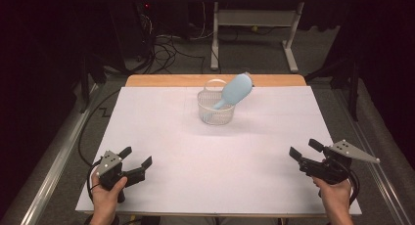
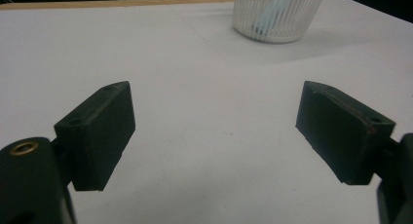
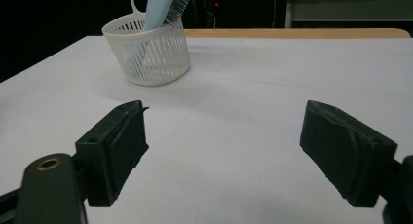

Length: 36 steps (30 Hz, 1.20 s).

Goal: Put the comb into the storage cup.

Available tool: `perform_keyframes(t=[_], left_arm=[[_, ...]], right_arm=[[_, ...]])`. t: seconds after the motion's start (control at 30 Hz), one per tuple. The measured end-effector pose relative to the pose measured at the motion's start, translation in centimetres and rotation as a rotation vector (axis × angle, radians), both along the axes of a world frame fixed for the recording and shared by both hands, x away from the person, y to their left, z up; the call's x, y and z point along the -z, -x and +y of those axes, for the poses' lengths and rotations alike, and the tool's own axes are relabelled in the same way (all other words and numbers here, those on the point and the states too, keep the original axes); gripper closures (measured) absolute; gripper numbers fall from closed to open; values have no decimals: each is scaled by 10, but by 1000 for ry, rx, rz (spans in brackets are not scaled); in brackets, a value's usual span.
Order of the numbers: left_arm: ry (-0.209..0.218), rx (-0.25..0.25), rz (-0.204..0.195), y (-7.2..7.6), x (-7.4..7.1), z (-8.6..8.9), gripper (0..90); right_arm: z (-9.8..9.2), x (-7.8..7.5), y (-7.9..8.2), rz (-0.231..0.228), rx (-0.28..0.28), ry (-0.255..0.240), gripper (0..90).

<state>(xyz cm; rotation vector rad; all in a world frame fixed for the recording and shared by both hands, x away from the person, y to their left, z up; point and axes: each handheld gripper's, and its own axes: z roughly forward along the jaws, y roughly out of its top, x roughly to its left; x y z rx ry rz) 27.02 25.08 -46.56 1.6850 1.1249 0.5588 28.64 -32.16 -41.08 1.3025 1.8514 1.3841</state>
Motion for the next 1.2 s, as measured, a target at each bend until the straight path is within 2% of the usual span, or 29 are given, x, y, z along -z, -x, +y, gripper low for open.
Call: perform_keyframes(t=[0.6, 1.2], left_arm=[[0, 2, 2, 0, 0, 1, 155], [4, 9, 9, -1, 0, 1, 155]], right_arm=[[-8, 4, 9, -6, 27, 3, 176], [-17, 13, 16, 13, 52, -6, 176]])
